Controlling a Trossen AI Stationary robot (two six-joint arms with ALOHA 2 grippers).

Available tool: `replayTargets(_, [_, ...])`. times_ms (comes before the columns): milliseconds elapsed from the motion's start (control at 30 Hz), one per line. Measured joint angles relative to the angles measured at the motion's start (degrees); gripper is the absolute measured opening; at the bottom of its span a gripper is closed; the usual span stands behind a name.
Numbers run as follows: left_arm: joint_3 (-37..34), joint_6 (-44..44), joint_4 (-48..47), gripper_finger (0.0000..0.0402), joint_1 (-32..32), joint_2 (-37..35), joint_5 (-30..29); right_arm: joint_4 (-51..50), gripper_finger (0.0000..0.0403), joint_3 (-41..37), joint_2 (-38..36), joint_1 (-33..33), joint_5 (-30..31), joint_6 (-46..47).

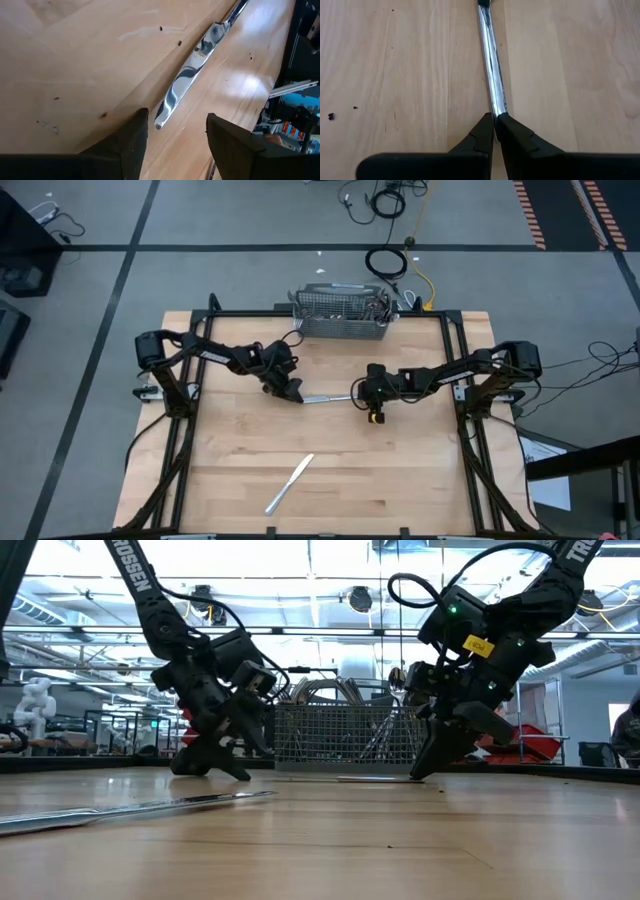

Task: Sort silverware
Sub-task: Put the silver table knife into the silverware organizer

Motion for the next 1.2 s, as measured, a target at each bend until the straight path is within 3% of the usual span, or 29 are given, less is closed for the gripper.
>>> replayTargets(567, [-0.98, -1.54, 8.32, 0.0203, -5.09, 1.74, -0.71, 0.47, 0.002, 0.0, 0.0, -0.09, 1.36, -0.04])
replayTargets(833, [-0.88, 0.62, 6.85, 0.0161, -6.38, 1.76, -1.12, 0.28, 0.002, 0.0, 0.0, -0.09, 1.46, 2.01])
replayTargets(1200, [-0.8, 2.31, 2.46, 0.0156, -3.94, 0.1, -4.78, 1.17, 0.0001, 0.21, 3.12, 0.96, 1.61, 10.49])
